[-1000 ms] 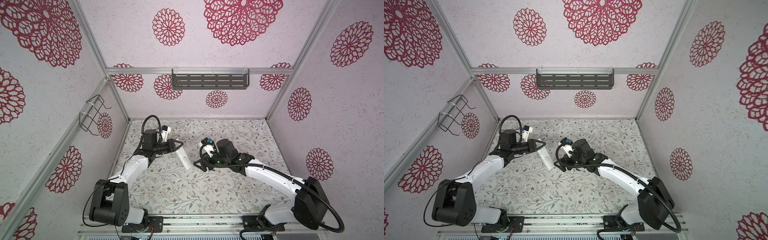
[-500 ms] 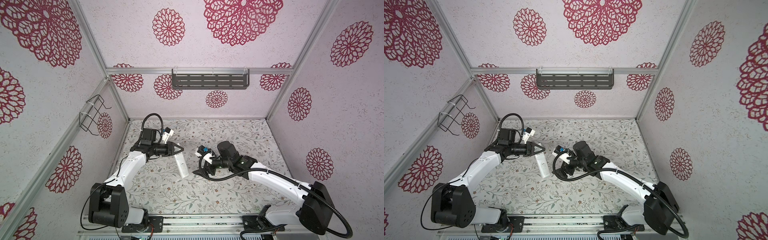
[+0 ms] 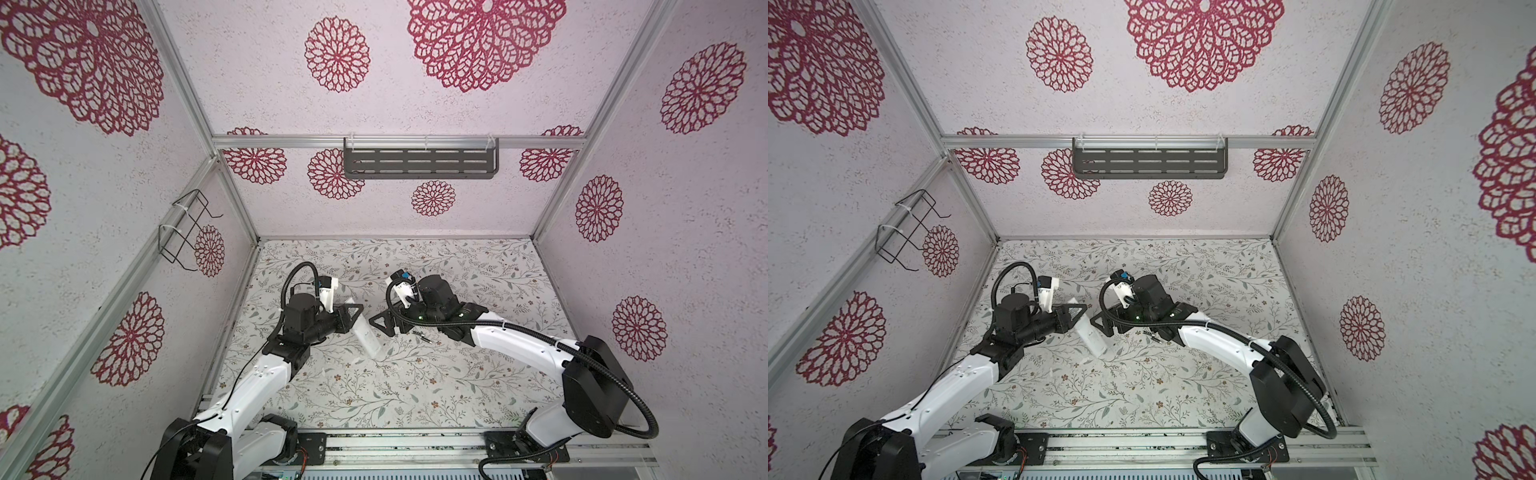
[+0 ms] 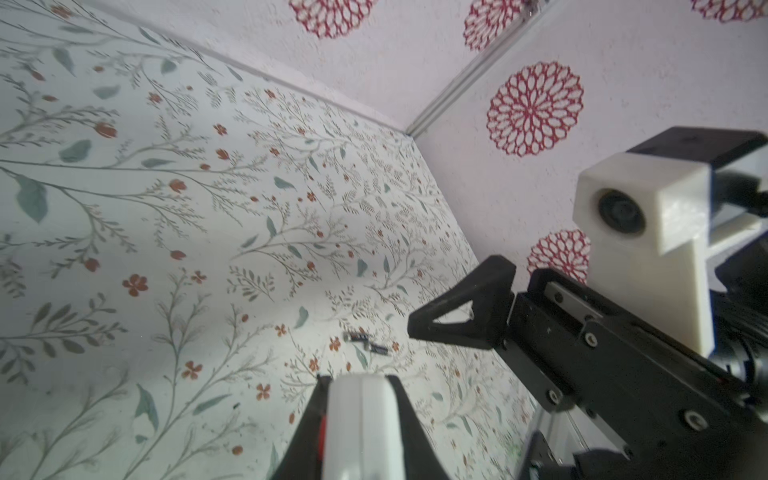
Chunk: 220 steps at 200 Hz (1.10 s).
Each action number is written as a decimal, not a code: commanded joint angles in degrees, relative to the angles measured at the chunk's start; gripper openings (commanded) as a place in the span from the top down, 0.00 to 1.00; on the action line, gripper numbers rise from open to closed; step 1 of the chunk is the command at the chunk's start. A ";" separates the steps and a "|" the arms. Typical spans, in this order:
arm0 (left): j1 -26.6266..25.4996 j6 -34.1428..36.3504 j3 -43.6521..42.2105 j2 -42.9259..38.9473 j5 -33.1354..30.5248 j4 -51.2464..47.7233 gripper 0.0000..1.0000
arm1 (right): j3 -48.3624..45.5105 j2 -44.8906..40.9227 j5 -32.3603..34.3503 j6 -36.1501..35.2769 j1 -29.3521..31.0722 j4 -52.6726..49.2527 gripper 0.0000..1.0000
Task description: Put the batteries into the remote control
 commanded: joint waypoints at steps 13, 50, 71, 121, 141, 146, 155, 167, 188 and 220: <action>-1.62 -4.47 -7.65 -0.38 -13.04 24.25 1.00 | -1.51 0.89 3.54 12.52 0.39 6.16 0.04; -1.97 -7.00 -13.56 -0.09 -16.40 37.43 1.00 | -1.92 3.92 3.92 15.85 0.39 8.70 0.03; -1.98 -7.10 -14.63 -0.41 -16.28 39.10 1.00 | -1.57 6.23 3.05 18.21 0.41 11.88 0.03; -1.98 -8.12 -16.64 -1.93 -17.70 42.07 1.00 | -0.04 10.41 0.32 21.37 0.91 17.22 0.03; -1.98 -7.98 -16.78 -2.63 -18.01 41.75 1.00 | -0.19 10.84 0.22 22.42 1.00 18.68 0.03; -2.02 -7.98 -16.78 -2.77 -18.00 41.72 1.00 | -0.30 10.88 0.05 22.75 0.98 19.13 0.03; -2.02 -7.98 -16.79 -2.92 -18.17 41.70 1.00 | -0.31 10.97 -0.32 23.32 1.02 20.00 0.03; -2.01 -7.97 -16.83 -3.05 -18.36 41.48 1.00 | -0.72 10.94 -0.44 24.14 1.16 21.41 0.03; -1.98 -8.15 -16.88 -3.04 -18.38 41.54 1.00 | -0.60 11.32 -1.03 24.83 1.40 22.72 0.03; -2.04 -8.33 -16.99 -3.30 -18.53 41.61 1.00 | 0.25 11.93 -1.46 25.30 2.03 24.12 0.03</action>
